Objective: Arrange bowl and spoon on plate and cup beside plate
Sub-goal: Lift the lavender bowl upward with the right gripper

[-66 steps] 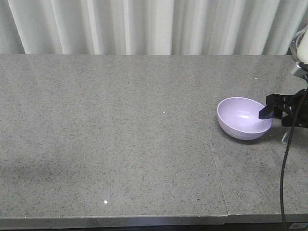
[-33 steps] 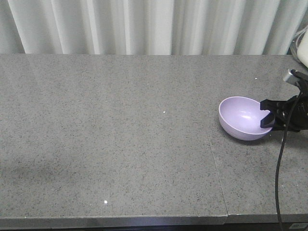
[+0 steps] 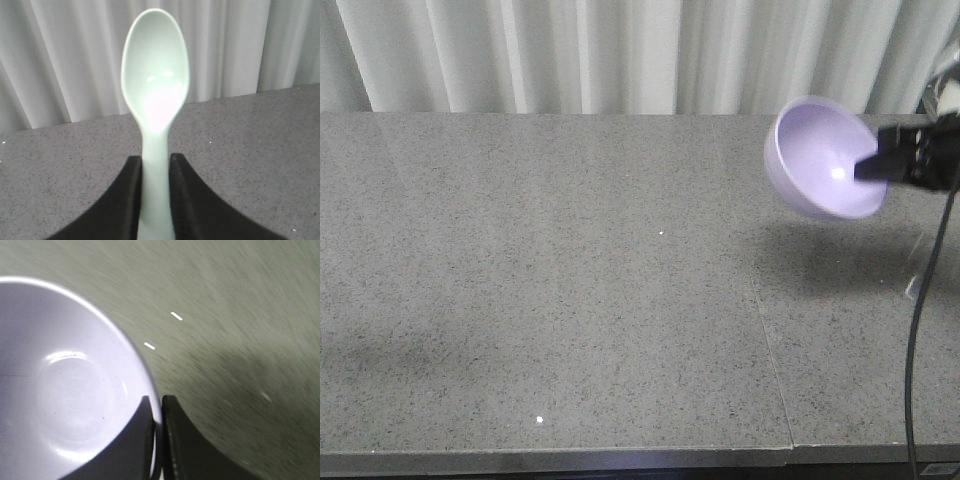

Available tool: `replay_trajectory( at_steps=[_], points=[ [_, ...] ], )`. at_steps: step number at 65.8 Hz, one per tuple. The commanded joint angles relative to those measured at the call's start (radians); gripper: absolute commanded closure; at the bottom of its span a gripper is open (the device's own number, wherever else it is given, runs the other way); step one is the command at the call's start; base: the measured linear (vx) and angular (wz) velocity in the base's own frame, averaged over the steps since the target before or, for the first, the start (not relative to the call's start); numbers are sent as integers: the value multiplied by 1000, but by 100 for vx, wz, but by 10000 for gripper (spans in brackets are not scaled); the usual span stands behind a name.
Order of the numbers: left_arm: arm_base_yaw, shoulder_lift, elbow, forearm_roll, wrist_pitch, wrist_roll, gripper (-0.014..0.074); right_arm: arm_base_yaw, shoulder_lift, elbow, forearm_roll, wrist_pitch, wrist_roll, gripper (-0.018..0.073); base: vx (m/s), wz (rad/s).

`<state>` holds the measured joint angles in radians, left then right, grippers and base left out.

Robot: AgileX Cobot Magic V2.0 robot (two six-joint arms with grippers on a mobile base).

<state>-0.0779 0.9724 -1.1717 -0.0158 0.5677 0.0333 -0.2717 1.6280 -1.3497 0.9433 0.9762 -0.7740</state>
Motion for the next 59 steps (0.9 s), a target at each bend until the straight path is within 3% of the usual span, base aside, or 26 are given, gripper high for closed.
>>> replay_trajectory(
  at_steps=[1, 12, 24, 59],
  points=[
    [-4, -13, -27, -5, -81, -1, 604, -2, -150, -32, 151, 75, -71, 565, 0, 0],
    [-4, -13, -27, -5, -81, -1, 604, -2, -318, -31, 221, 149, -102, 565, 0, 0],
    [-4, -13, -27, -5, -81, -1, 604, -2, -445, -31, 215, 78, -103, 565, 0, 0],
    [-4, -13, -27, -5, -80, -1, 604, -2, -480, -31, 218, 72, -103, 565, 0, 0]
  ],
)
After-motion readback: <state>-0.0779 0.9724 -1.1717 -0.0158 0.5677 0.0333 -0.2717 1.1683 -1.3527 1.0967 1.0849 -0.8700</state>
